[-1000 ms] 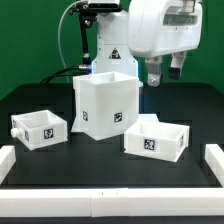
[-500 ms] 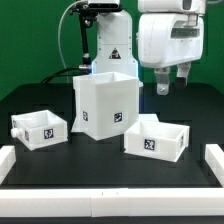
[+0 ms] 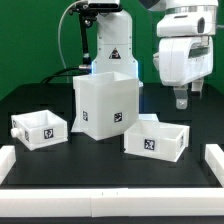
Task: Assemble drawer
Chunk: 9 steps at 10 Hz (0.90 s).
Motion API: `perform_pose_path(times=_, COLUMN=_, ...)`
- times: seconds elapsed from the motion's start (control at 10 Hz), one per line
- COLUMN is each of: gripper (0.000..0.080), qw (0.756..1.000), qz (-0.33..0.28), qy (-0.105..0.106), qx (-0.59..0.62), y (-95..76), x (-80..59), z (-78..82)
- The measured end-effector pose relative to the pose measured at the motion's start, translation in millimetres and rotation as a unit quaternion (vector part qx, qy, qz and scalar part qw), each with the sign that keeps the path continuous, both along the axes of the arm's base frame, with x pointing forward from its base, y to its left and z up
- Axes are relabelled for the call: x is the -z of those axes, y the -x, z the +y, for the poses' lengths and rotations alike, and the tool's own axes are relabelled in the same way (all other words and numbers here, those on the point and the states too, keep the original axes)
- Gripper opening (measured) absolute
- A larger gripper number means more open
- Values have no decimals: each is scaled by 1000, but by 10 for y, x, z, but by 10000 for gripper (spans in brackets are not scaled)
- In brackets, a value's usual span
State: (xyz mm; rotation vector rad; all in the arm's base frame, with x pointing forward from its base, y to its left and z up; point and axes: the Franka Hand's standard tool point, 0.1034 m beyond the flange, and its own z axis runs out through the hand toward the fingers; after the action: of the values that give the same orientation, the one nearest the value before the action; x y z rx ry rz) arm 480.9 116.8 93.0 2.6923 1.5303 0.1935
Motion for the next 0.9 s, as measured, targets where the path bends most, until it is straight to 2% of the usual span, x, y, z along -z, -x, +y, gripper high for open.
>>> perform_pose_path(times=0.2, gripper=650, qw=1000, qz=4, qy=-2, qx=2, y=99, x=91, z=2)
perform_pose_path(times=0.4, gripper=650, qw=1000, qz=2, qy=-15, qx=-2, y=322, x=318, z=52)
perform_pose_path(times=0.7, gripper=650, qw=1000, qz=-3, qy=-30, qx=5, y=370, x=615, z=13)
perform_pose_path(times=0.8, gripper=650, qw=1000, qz=1, qy=-28, qx=4, y=388, x=678, z=-47)
perform_pose_path(times=0.9, gripper=650, qw=1000, qz=1, qy=-28, qx=7, y=380, x=676, z=-78)
